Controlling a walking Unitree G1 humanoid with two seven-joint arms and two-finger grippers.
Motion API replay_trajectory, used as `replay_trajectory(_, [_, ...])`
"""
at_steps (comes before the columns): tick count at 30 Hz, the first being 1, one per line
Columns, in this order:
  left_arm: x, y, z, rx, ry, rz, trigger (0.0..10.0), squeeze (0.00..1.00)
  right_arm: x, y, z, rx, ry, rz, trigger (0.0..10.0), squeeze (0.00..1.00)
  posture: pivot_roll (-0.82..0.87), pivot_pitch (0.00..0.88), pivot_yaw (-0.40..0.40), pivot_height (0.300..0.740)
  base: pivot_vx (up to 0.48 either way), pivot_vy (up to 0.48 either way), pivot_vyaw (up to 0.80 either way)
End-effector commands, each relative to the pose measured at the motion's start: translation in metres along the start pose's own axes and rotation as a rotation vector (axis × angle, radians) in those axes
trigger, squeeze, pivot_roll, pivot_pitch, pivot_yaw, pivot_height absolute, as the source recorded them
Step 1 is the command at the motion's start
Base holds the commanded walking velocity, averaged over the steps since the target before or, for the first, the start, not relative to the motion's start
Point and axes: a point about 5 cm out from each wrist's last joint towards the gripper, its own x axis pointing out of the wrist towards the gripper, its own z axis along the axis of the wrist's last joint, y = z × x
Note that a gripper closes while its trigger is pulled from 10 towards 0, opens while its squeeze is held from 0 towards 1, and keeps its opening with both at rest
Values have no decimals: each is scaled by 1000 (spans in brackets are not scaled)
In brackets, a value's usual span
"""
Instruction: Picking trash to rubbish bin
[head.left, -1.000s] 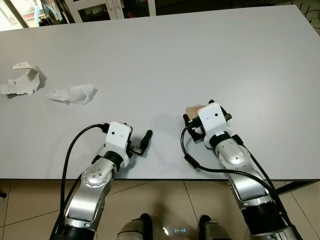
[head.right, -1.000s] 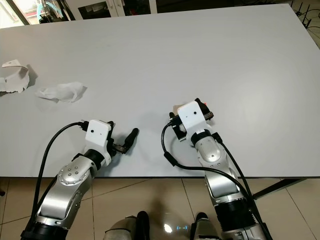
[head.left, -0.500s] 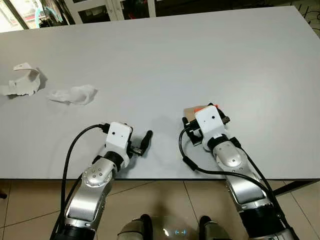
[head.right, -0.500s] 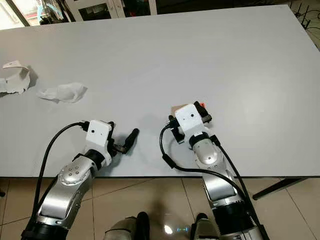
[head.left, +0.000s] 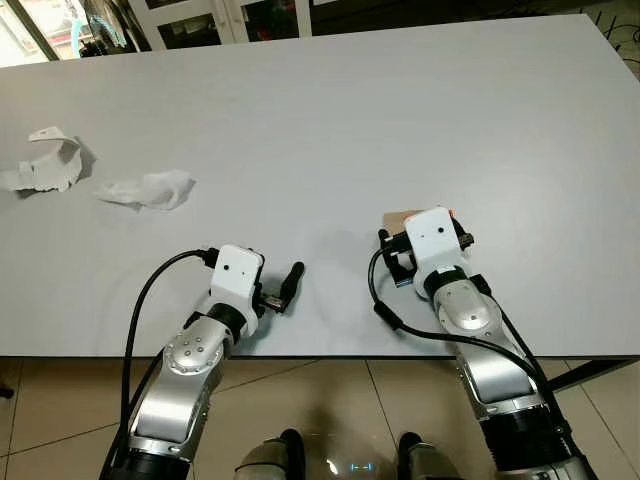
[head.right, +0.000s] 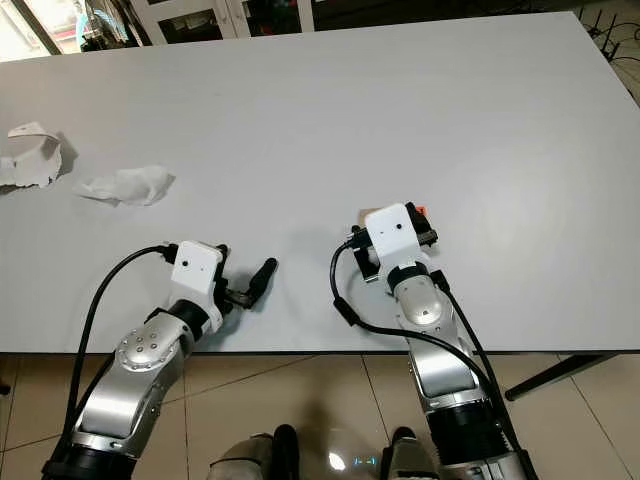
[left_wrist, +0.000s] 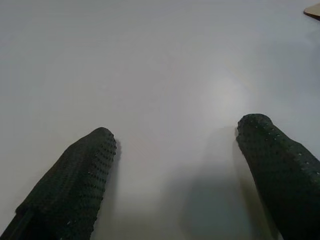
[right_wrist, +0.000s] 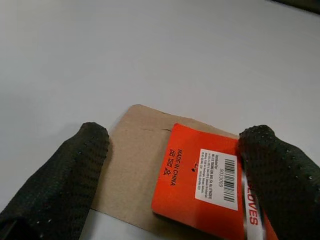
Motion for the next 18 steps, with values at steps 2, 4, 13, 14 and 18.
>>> replay_trajectory(2, [-9, 12, -15, -6, 66, 10, 10000, 0, -3, -1, -17, 17, 78, -11, 10000, 0, 62, 222, 136, 740, 0, 0, 0])
replay_trajectory(4, [-10, 14, -15, -6, 66, 4, 10000, 0, -3, -2, -17, 40, 73, -10, 10000, 0, 57, 219, 133, 740, 0, 0, 0])
replay_trajectory(13, [-12, 27, -8, -21, 45, -20, 10000, 0, -5, -4, -18, 61, 76, 1, 10000, 0, 49, 221, 130, 740, 0, 0, 0])
replay_trajectory(14, [-13, 28, -7, -21, 43, -27, 10000, 0, -6, -5, -19, 63, 79, 6, 10000, 0, 47, 222, 130, 740, 0, 0, 0])
replay_trajectory(18, [-15, 32, -5, -32, 37, -59, 10000, 0, -7, -15, -23, 8, 109, -36, 10000, 0, 47, 222, 130, 740, 0, 0, 0])
